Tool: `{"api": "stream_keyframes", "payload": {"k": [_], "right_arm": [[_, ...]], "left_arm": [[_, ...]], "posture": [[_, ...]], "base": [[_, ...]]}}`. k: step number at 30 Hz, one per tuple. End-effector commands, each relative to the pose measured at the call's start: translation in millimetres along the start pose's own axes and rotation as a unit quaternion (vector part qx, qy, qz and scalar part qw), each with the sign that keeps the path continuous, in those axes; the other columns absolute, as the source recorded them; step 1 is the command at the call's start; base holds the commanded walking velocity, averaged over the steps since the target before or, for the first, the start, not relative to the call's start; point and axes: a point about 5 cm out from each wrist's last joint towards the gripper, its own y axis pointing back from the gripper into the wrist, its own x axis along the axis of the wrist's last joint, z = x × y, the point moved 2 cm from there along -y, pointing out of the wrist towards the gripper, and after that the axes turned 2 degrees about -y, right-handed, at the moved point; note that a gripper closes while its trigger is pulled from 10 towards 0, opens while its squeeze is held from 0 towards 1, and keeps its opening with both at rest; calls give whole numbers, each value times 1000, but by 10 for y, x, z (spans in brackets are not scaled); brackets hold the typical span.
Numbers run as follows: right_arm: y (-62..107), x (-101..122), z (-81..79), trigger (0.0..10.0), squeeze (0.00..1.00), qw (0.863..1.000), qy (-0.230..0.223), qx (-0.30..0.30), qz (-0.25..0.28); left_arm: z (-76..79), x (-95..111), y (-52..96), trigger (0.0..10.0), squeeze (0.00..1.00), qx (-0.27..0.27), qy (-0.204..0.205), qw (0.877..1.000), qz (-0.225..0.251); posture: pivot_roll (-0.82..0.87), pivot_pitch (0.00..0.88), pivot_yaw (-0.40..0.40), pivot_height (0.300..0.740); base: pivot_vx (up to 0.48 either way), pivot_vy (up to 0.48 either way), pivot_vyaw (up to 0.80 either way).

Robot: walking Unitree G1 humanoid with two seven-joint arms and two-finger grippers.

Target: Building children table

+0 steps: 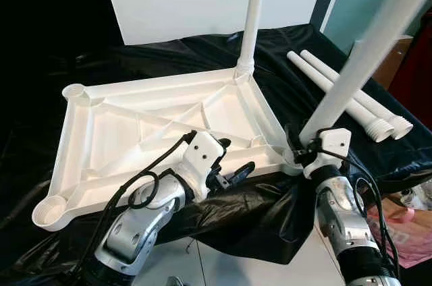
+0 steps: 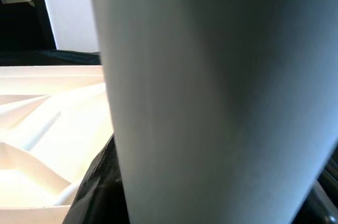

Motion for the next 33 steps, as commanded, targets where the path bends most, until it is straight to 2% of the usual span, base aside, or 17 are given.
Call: {"api": "stream_keyframes", "payload": {"k": [1, 10, 16, 20, 27, 33], "right_arm": [[136, -351, -20, 10000, 0, 996, -19, 9, -83], [119, -380, 3, 10000, 0, 995, -7, 27, -92], [109, -409, -2, 10000, 0, 994, -24, 21, -105], [93, -419, -57, 10000, 0, 993, -55, 9, -108], [72, -413, -79, 10000, 0, 991, -74, 4, -108], [75, -422, -79, 10000, 0, 991, -70, 6, -113]], "left_arm": [[63, 3, -11, 10000, 0, -34, 1, 999, -1], [72, 11, -9, 10000, 0, -35, 4, 999, 0], [71, 20, -1, 10000, 0, -34, 6, 999, 1], [70, 24, -1, 10000, 0, -33, 6, 999, 1], [74, 29, -2, 10000, 0, -33, 8, 999, 2], [80, 29, 1, 10000, 0, -33, 12, 999, 2]], "posture": [[-8, 65, -7, 740], [-4, 68, -5, 740], [-1, 73, -5, 740], [-2, 75, -5, 740], [-2, 81, -4, 740], [0, 83, -6, 740]], "base": [[0, 0, 0], [0, 0, 0], [0, 0, 0], [0, 0, 0], [0, 0, 0], [0, 0, 0]]}}
